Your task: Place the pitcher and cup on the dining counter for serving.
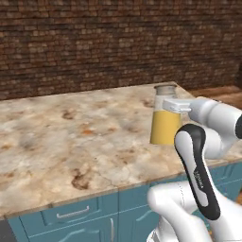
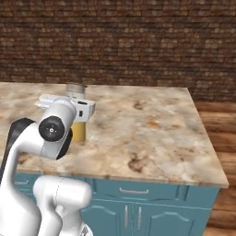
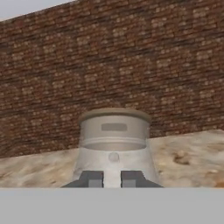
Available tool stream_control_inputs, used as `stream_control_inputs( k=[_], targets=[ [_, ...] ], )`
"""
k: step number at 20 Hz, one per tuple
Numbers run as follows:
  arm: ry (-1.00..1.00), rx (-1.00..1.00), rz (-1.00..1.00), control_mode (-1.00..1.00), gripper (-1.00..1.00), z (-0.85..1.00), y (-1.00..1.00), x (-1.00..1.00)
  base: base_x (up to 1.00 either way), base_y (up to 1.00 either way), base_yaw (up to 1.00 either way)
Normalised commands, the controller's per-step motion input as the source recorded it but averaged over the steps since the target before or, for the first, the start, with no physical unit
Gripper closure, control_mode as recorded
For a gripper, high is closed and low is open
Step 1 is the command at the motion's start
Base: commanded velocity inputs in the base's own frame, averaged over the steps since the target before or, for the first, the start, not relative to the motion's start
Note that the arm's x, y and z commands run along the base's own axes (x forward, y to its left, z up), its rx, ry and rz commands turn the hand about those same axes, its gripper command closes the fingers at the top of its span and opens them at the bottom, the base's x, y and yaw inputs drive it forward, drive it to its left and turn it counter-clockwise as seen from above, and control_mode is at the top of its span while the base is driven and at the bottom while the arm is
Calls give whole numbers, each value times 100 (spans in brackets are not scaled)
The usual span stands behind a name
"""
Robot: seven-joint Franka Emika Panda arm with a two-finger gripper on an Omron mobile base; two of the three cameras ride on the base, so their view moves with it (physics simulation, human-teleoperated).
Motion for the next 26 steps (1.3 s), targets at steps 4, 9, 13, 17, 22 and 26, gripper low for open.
stream_control_inputs(
  k=[4,9,13,17,22,26],
  targets=[
    [0,0,11,-100,100,0,-7,13,42,-40,37],
    [6,2,41,-100,100,-12,-7,78,0,0,0],
    [19,1,32,-100,100,-22,23,100,0,0,0],
    [24,2,28,-100,100,-21,58,100,0,0,0],
    [6,8,24,-100,100,-36,43,89,0,0,0],
    [-5,8,19,-100,100,-57,5,52,0,0,0]
  ],
)
